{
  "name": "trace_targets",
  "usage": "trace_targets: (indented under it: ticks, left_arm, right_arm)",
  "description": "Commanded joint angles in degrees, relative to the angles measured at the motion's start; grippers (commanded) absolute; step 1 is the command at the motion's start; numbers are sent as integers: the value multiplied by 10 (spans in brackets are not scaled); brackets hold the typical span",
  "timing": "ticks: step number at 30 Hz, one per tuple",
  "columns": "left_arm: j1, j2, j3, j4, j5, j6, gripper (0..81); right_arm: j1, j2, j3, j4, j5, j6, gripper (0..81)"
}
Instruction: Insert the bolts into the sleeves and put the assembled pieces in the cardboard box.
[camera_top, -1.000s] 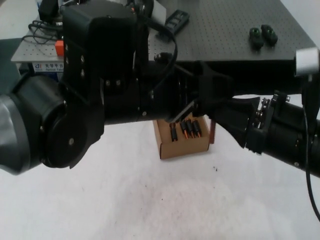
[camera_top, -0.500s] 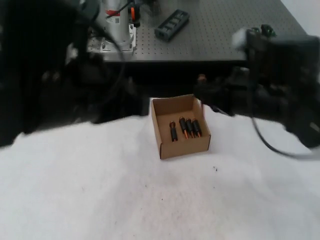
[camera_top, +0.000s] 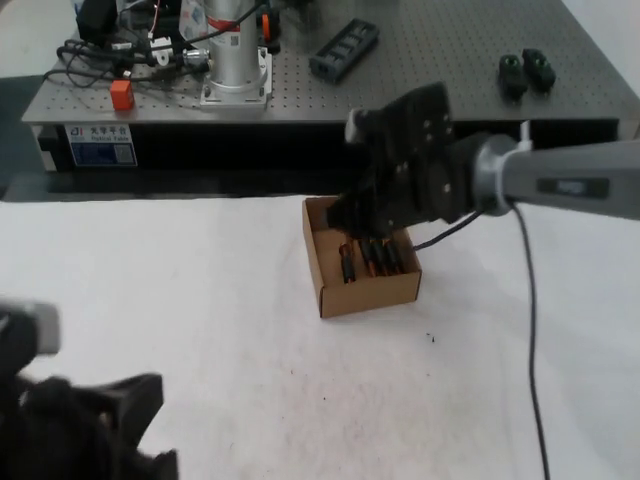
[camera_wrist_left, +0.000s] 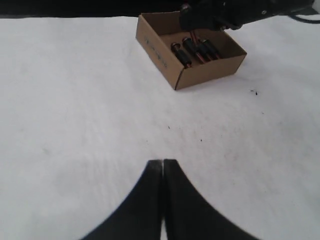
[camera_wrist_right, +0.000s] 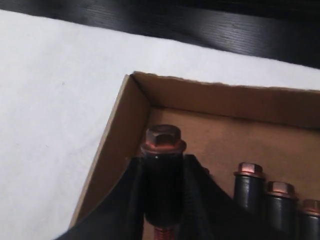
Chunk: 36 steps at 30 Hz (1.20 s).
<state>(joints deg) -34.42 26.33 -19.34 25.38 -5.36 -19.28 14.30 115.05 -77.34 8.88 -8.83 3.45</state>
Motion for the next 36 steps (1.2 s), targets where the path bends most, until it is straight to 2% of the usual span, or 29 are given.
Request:
trace_targets:
  ticks: [1,3,4,9,11,14,17,26,31,33,36]
  left_arm:
    - [1,-39,21,-3,-16,-26,6]
    - [1,-54,31,12,-18,-35,6]
    - [1,-57,34,20,-18,-38,6]
    - [1,-60,48,36,-21,-48,6]
    - [1,-60,55,33,-33,-53,6]
    - [1,-64,69,32,-52,-64,6]
    - [1,-69,81,32,-52,-76,6]
    - [1,-112,98,44,-50,-82,6]
    - [1,-124,98,91,-43,-82,6]
    - [1,-127,98,105,-43,-77,6]
    - [1,-135,98,110,-43,-76,6]
  right_arm:
    - [7,48,-36,6,32,-8,42]
    - [7,58,-36,6,40,-8,11]
    - [7,61,-36,7,40,-8,44]
    - [-2,63,-36,7,23,-2,347]
    - [-4,59,-36,15,12,15,382]
    - [-8,30,-23,19,1,10,317]
    - [-10,-35,38,-19,1,9,240]
    - [-11,-373,410,-149,1,3,116]
    - [-9,-561,571,-133,2,4,2]
    - [-8,-629,615,-117,2,7,46]
    - [-8,-703,660,-83,16,13,48]
